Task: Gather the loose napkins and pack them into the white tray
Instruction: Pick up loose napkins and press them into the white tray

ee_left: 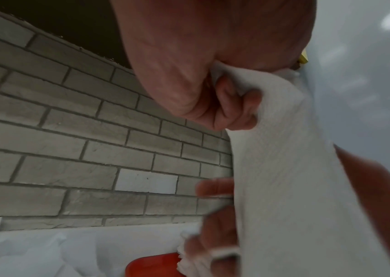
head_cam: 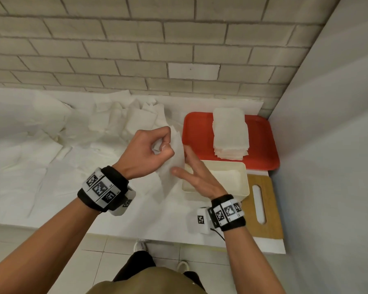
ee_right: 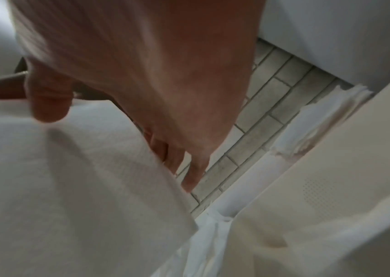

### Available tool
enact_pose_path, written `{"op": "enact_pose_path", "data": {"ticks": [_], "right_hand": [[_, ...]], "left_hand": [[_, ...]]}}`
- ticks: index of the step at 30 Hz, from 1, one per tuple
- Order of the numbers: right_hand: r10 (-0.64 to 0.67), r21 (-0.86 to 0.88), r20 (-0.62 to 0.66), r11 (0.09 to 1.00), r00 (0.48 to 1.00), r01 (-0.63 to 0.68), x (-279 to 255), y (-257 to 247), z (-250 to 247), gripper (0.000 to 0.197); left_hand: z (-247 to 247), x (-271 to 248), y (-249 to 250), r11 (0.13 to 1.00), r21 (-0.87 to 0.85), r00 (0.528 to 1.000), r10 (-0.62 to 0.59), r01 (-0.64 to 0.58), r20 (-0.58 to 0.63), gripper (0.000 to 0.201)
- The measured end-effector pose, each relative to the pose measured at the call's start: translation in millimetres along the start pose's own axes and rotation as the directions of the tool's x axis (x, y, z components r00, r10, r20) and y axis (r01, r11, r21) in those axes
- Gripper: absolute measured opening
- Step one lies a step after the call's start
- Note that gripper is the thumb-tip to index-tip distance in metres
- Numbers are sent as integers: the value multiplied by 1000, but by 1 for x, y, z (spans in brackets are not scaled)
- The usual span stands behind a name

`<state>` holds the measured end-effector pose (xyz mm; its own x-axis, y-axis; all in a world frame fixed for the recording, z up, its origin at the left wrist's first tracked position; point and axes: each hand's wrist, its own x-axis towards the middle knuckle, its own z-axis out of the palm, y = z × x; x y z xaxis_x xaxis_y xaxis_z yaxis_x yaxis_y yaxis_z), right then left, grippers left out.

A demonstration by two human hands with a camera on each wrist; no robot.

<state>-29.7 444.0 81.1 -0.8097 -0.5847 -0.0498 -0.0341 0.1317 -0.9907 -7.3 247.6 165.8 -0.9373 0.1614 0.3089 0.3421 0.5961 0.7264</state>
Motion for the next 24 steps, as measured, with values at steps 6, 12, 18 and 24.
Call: {"op": "enact_pose_path", "data": {"ticks": [6, 12, 18, 24], "right_hand": [[46, 108, -233, 994, 971, -21, -36, 15, -43, 52], [153, 6, -658, 980, 738, -198, -64, 38, -91, 48], [26, -632, -685, 477, 728, -611, -53, 89, -94, 52], [-63, -646, -746, 310, 663, -698, -41, 62, -64, 60]], "left_hand": [[12, 5, -8, 987, -109, 969, -140, 119, -205, 26], [70, -5, -40, 973, -48, 972, -229, 227, -50, 29], [129, -21, -64, 963, 158, 956, -242, 217, 165, 43], [84, -38, -130, 913, 259, 947, -320, 315, -25, 24]]}}
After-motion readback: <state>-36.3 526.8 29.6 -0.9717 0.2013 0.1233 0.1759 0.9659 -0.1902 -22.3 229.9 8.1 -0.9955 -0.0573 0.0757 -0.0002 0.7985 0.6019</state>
